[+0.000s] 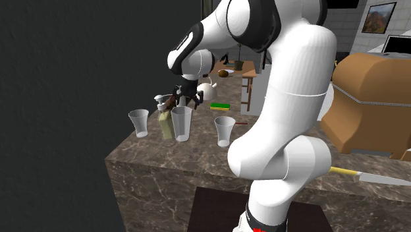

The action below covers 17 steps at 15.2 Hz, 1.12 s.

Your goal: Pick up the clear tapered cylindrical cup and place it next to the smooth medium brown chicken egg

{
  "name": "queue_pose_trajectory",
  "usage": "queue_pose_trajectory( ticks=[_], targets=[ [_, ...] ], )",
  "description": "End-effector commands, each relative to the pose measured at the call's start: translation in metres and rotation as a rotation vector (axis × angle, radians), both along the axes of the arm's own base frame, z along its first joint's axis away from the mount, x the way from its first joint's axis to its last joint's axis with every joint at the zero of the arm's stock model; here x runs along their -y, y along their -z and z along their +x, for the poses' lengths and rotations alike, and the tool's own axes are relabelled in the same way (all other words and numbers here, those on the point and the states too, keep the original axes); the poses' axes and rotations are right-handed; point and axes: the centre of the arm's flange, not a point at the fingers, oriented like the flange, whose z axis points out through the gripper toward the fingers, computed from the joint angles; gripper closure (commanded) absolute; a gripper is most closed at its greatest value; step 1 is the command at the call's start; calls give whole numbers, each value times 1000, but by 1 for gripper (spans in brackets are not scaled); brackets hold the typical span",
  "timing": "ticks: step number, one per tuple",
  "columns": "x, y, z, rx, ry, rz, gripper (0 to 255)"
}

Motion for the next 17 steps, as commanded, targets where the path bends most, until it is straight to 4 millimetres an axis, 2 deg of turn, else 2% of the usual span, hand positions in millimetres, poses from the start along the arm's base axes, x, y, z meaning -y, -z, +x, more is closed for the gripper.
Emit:
queue_pose_trajectory(
  ticks=[1,7,8,17],
  targets=[
    [7,39,-14,-143,-17,-72,0],
    [7,39,-14,-143,-17,-72,0],
    [8,39,-14,-143,-17,-72,255],
    [7,39,-14,-143,-17,-72,255]
  ],
)
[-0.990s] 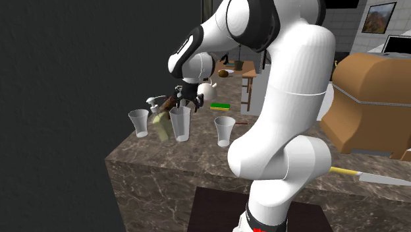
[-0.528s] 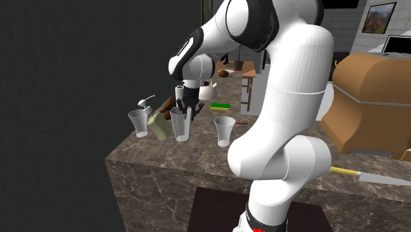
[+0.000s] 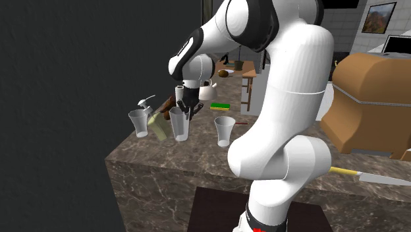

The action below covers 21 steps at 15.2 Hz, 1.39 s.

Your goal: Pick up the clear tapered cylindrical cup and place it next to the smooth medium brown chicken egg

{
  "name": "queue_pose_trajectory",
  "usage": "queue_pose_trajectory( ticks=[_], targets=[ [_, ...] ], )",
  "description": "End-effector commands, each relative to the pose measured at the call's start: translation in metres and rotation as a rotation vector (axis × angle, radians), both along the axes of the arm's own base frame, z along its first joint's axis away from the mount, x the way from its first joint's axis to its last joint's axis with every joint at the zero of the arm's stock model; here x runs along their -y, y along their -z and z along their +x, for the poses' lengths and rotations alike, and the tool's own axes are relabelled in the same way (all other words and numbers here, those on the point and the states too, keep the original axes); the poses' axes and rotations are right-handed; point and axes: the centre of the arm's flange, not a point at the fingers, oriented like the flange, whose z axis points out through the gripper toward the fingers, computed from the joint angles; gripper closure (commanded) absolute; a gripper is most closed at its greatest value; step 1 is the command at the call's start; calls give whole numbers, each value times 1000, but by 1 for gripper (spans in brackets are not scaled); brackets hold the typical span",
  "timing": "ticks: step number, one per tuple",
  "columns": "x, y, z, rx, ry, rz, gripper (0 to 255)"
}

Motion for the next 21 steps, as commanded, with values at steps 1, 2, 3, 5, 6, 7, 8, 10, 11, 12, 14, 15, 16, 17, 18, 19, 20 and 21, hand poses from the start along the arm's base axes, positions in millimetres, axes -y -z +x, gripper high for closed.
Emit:
queue_pose_trajectory(
  ticks=[1,2,3,5,6,7,8,10,11,12,14,15,16,17,18,19,20,21],
  targets=[
    [0,-6,0,0,0,0,255],
    [0,-11,0,0,0,0,255],
    [0,-16,0,0,0,0,255],
    [0,-27,0,0,0,0,255],
    [0,-32,0,0,0,0,255],
    [0,-37,0,0,0,0,255],
    [0,-43,0,0,0,0,255],
    [0,-53,0,0,0,0,255],
    [0,-58,0,0,0,0,255],
    [0,-64,0,0,0,0,255],
    [0,-74,0,0,0,0,255],
    [0,-80,0,0,0,0,255],
    [0,-85,0,0,0,0,255],
    [0,-90,0,0,0,0,255],
    [0,-95,0,0,0,0,255],
    [0,-101,0,0,0,0,255],
    [0,-106,0,0,0,0,255],
    [0,-111,0,0,0,0,255]
  ],
)
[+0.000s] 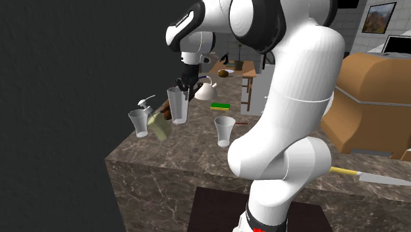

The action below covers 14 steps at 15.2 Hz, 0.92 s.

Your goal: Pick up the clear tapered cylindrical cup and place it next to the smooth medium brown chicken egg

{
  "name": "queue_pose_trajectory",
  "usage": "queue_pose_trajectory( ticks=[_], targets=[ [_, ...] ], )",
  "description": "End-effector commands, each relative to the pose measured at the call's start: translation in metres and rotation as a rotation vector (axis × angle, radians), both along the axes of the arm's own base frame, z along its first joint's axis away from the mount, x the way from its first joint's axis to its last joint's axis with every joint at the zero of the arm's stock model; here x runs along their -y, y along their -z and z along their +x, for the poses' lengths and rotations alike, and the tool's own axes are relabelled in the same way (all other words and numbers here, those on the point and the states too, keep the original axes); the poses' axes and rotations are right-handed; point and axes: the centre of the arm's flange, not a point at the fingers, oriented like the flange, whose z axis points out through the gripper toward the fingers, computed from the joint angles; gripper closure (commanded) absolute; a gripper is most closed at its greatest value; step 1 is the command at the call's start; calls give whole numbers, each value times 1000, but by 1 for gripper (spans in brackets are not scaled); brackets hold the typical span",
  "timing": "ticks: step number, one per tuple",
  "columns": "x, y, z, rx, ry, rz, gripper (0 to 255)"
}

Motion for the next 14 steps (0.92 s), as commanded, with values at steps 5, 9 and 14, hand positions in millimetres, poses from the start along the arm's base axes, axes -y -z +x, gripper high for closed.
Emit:
queue_pose_trajectory(
  ticks=[5,9,14],
  targets=[
    [0,-31,-1,0,0,0,255],
    [0,-52,-1,0,0,0,255],
    [0,-79,-1,0,0,0,255]
  ],
)
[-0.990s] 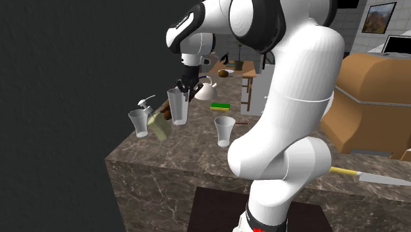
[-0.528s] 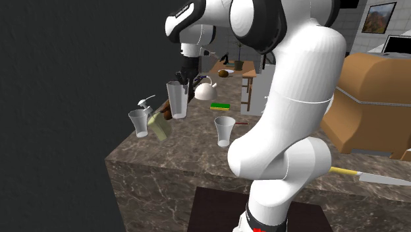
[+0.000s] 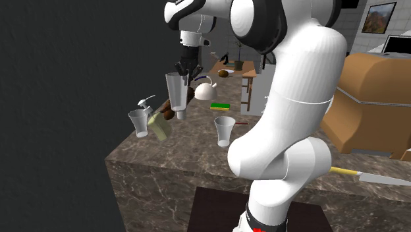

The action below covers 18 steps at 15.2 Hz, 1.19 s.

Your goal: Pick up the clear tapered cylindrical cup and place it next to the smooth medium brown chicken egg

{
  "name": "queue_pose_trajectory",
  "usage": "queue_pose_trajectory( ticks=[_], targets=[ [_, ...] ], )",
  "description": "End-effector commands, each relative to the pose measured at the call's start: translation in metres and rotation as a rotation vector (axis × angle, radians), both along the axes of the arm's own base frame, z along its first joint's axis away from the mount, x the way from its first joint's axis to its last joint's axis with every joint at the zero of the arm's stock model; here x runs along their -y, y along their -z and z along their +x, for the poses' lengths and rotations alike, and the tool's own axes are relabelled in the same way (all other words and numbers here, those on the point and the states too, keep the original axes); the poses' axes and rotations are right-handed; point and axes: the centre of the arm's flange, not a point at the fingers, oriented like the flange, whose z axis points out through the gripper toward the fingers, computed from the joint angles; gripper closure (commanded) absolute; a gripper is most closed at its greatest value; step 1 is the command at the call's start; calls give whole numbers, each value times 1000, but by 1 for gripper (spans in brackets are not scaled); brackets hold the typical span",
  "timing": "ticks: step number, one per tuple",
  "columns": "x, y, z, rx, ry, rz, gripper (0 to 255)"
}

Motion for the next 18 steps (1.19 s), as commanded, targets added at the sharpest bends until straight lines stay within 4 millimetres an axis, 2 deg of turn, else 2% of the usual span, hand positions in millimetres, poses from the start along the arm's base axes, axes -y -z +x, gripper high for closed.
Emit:
queue_pose_trajectory(
  ticks=[1,11,18],
  targets=[
    [0,-11,-1,0,0,0,255],
    [0,-62,-1,0,0,0,255],
    [79,-47,45,0,0,0,255]
  ],
)
